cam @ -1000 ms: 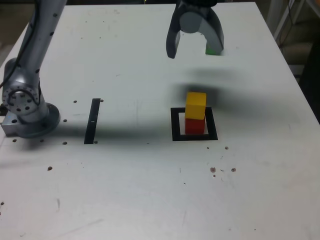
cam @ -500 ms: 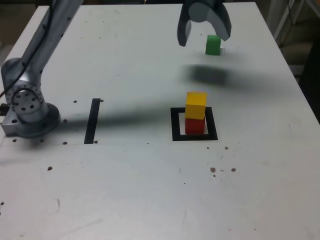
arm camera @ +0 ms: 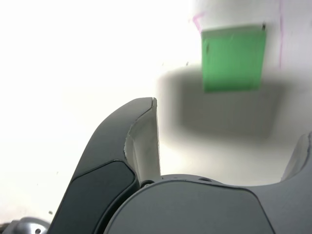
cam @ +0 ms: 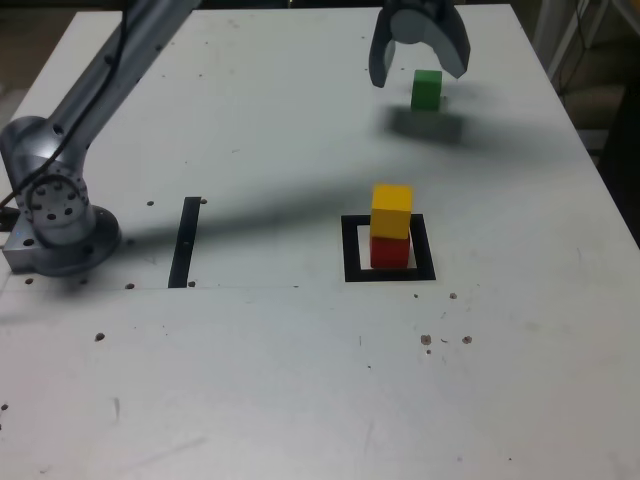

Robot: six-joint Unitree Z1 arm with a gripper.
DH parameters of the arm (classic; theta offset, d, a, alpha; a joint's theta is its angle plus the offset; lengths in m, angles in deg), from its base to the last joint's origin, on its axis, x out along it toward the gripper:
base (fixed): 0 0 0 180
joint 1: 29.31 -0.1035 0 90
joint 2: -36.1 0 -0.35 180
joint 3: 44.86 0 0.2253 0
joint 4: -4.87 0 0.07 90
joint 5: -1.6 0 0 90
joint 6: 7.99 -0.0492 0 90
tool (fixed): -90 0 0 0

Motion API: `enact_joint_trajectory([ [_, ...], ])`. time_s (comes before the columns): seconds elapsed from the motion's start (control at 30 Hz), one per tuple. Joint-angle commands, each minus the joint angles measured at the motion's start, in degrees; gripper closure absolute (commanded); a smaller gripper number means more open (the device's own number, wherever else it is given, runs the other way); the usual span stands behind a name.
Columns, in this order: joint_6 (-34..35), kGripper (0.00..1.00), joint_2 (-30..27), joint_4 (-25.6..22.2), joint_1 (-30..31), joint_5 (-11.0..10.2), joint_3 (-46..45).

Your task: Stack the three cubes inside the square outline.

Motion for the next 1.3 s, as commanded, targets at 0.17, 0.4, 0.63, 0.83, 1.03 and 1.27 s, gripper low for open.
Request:
enact_joint_trajectory([
  [0.17,-1.1,0.01,3.9,-0.8,-0.8,-1.3,5.3],
  [0.4,-1.5,0.03,7.2,-1.1,-1.7,-1.0,8.1],
  [0.63,-1.4,0.17,9.2,-1.3,-1.9,-1.4,9.4],
  [0.83,-0.6,0.42,10.0,-1.1,-1.9,-2.2,10.8],
  [1.03,-0.5,0.64,10.5,-0.6,-1.8,-1.9,11.8],
  [1.27,-0.6,0.70,10.8,-0.6,-1.6,-1.9,11.9],
])
